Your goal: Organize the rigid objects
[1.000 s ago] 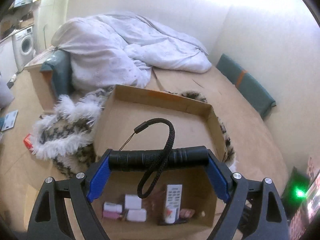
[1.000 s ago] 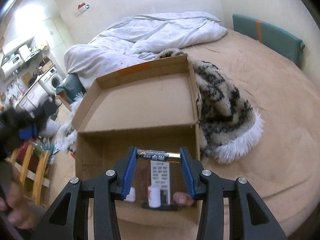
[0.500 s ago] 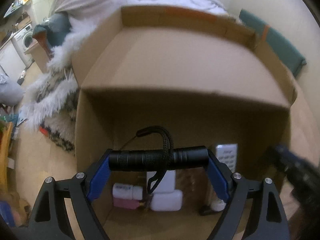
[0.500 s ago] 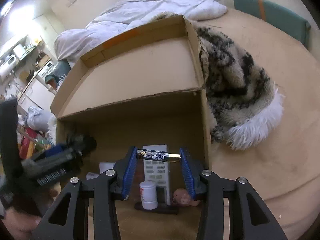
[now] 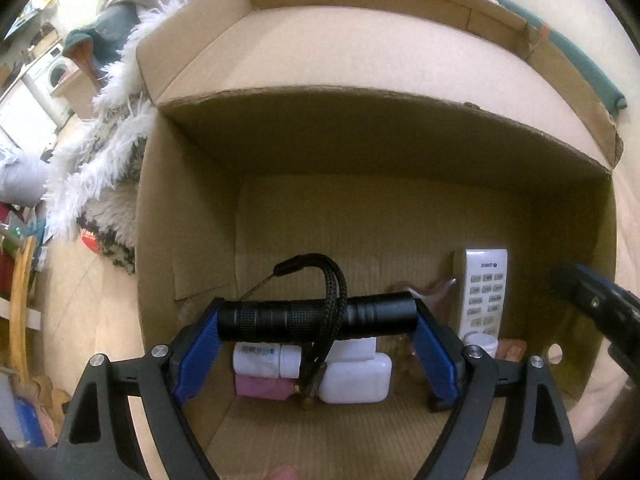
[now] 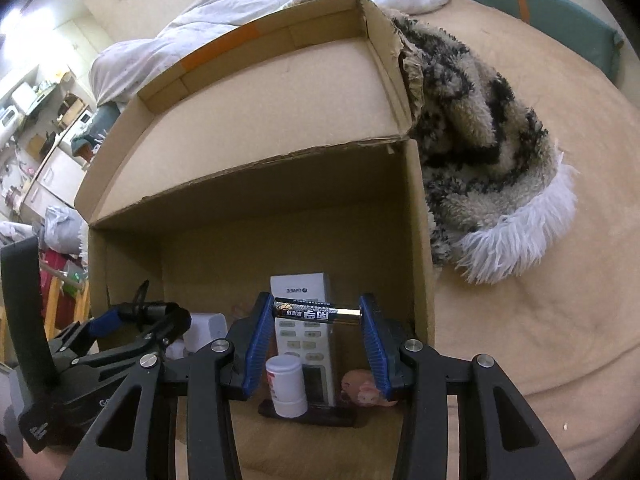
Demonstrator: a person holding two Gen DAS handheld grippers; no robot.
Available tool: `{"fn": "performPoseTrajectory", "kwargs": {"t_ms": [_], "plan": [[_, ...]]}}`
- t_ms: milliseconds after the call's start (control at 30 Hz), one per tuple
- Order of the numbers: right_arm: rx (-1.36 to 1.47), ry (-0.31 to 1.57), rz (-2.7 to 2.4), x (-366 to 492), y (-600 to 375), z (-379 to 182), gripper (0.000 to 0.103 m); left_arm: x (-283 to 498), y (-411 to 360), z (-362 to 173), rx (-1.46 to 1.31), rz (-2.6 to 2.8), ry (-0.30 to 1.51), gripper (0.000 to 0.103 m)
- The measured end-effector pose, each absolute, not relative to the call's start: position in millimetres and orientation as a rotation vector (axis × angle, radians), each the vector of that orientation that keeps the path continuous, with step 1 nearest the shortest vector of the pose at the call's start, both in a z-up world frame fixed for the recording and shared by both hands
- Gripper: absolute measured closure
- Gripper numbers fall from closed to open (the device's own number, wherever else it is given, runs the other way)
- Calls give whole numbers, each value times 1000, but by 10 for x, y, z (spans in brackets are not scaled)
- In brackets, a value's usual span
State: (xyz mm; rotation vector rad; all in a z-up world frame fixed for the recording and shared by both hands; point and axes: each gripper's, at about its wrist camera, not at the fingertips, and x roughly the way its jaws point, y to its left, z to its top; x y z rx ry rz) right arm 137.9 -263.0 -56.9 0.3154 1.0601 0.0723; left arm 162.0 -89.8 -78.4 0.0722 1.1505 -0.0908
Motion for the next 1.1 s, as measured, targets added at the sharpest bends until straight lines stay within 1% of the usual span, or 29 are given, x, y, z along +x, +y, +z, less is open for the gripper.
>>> {"fn": "performPoseTrajectory", "kwargs": {"t_ms": [67, 200, 367, 500, 533, 600, 633, 700, 833, 967, 1100], "plan": [[313, 1056, 69, 1375, -2628, -570, 58, 1610, -902, -779, 66, -104, 1157, 15], [345, 1051, 69, 1381, -2674, -572, 57, 1549, -914, -711, 68, -123, 1147, 2], [356, 1027, 79, 1336, -2716, -516, 56, 1439, -865, -580, 15, -135, 1132, 1], [395, 1006, 112, 1263, -2738, -431, 34, 1372, -748, -474, 27, -71, 1112, 1], [403, 1001, 114, 1245, -2737, -411, 31, 1366, -705, -434, 27, -44, 1098, 1], [402, 984, 99, 1198, -2726, -372, 13, 1361, -726, -359, 36, -22, 1076, 1], [405, 978, 102, 1178, -2723, -356, 12, 1323, -718, -333, 42, -16, 1068, 1], [412, 969, 108, 1148, -2714, -323, 6, 1282, -673, -298, 37, -7, 1052, 1], [403, 939, 99, 1079, -2713, -242, 0, 1242, -474, -237, 16, -3, 1045, 1], [375, 903, 97, 968, -2662, -132, 0, 1133, -320, -44, -3, -4, 1033, 1], [303, 846, 106, 771, -2565, 83, 0, 969, -186, 30, -62, -19, 1052, 1]]}}
